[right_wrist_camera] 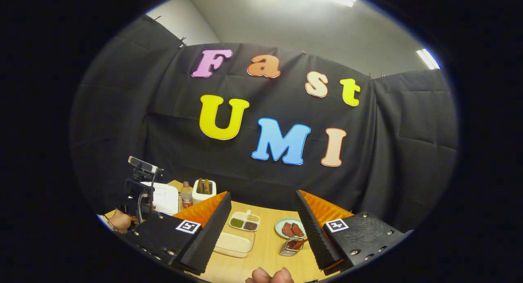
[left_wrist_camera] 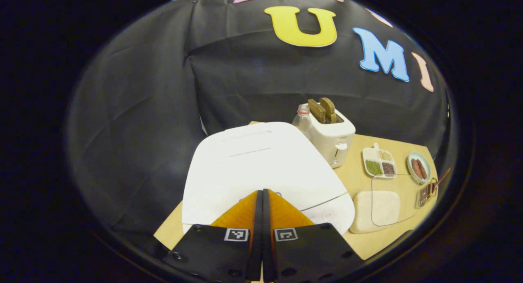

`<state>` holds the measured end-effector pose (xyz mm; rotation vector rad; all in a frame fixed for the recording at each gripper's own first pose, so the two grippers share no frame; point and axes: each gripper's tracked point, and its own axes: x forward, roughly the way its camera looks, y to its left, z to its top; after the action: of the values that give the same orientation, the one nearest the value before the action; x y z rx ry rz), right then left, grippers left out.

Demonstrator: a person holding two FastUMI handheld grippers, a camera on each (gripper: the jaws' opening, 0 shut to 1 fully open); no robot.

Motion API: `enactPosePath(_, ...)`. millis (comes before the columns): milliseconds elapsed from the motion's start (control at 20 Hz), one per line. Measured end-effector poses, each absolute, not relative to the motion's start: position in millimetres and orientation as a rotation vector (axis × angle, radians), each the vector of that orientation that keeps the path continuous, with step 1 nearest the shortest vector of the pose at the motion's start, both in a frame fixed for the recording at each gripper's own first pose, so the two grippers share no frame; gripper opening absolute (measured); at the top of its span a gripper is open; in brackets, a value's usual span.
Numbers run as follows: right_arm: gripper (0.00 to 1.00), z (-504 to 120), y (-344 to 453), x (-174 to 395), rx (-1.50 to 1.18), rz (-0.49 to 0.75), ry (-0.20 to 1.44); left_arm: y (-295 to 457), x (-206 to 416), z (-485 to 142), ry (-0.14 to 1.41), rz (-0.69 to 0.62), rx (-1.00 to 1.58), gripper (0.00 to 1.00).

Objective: Close the left gripper, press the button to open the rice cooker; take a wooden spoon from the chopstick holder with the right hand, scoop a spoonful of rice and pour it into the rice cooker, then put the wooden spoon back into the chopstick holder.

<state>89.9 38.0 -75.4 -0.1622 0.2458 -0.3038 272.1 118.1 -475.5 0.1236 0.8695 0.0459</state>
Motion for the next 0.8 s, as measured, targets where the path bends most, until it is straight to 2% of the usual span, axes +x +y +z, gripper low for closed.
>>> enactPosePath(150,0.95,-77.5,40.2,89.8,-0.159,-0.297,0.244,117.8,303.8,-416.8,0.624,0.052,0.113,0.09)
enactPosePath(300,0.95,-80.7,43.2,87.3,-0.143,-0.287,0.250,128.9,307.7,-370.0,0.498,0.064,0.110,0.09)
enactPosePath(550,0.95,-82.6,37.0,76.4,-0.149,-0.295,0.248,141.7,291.1,-382.4,0.548,0.087,0.073,0.09)
enactPosePath(800,0.95,-87.9,21.5,65.5,-0.111,-0.320,0.253,147.0,277.4,-372.5,0.533,0.086,0.080,0.09)
